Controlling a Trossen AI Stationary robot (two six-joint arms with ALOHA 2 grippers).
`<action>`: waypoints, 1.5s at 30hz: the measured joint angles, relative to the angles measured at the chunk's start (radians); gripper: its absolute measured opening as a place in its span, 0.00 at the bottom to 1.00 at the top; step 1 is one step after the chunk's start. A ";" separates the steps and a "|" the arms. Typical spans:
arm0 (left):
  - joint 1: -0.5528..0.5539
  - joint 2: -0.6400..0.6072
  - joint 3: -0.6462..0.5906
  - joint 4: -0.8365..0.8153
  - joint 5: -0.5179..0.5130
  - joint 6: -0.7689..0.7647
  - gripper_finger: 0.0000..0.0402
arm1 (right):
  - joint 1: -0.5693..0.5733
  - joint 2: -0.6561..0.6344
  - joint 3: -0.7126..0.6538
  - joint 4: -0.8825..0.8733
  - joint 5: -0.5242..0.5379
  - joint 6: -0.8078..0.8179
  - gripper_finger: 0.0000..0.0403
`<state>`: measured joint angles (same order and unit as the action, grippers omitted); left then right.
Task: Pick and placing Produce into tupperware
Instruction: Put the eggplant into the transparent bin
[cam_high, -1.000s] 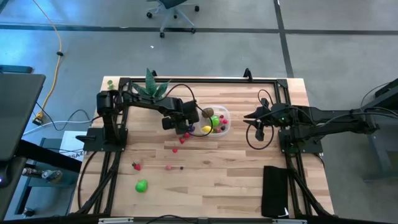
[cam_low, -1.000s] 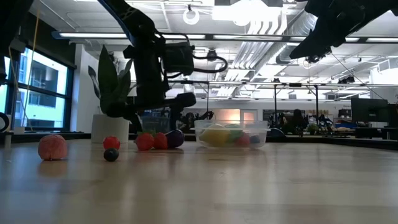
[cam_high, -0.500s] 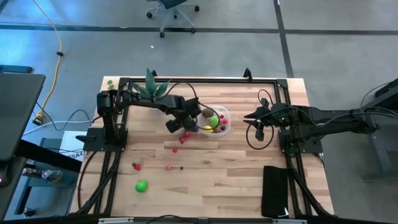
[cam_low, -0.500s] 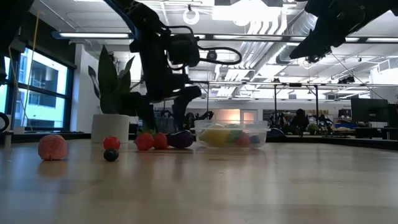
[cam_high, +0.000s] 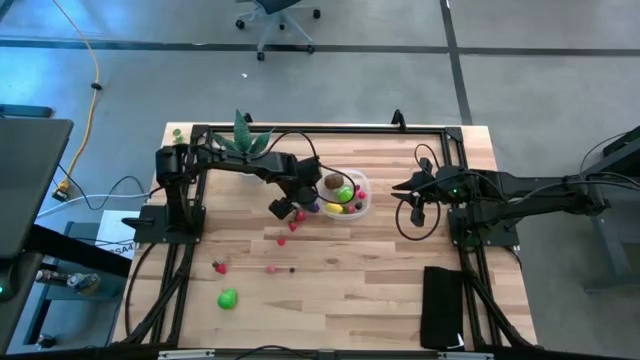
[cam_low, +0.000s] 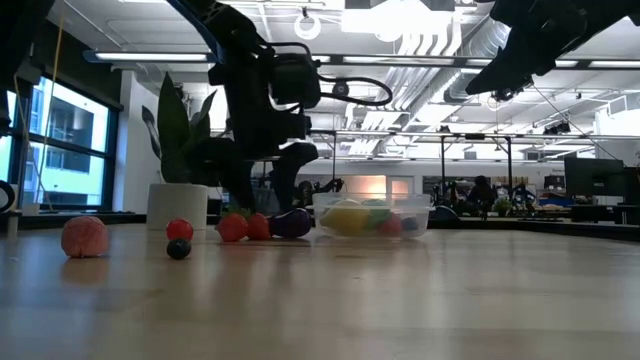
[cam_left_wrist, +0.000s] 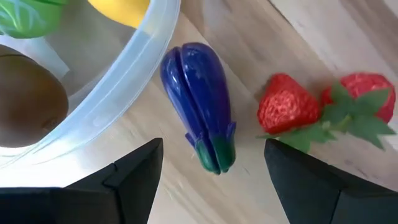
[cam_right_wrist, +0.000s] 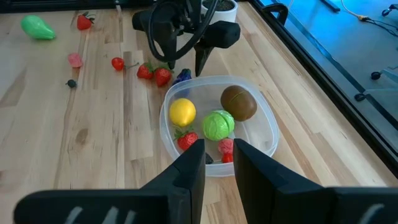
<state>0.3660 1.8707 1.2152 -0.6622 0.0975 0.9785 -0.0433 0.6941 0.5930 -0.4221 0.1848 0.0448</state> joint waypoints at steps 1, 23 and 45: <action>-0.001 0.004 0.000 0.006 0.001 -0.012 0.68 | 0.000 0.000 0.000 0.000 0.000 0.000 0.18; -0.008 0.033 0.011 0.113 0.068 -0.198 0.68 | 0.000 0.000 0.000 0.000 0.000 0.000 0.18; -0.033 0.080 0.010 0.147 0.079 -0.207 0.62 | 0.000 0.000 0.000 0.000 0.000 0.000 0.18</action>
<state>0.3330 1.9507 1.2255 -0.5147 0.1762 0.7716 -0.0433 0.6945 0.5930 -0.4223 0.1844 0.0448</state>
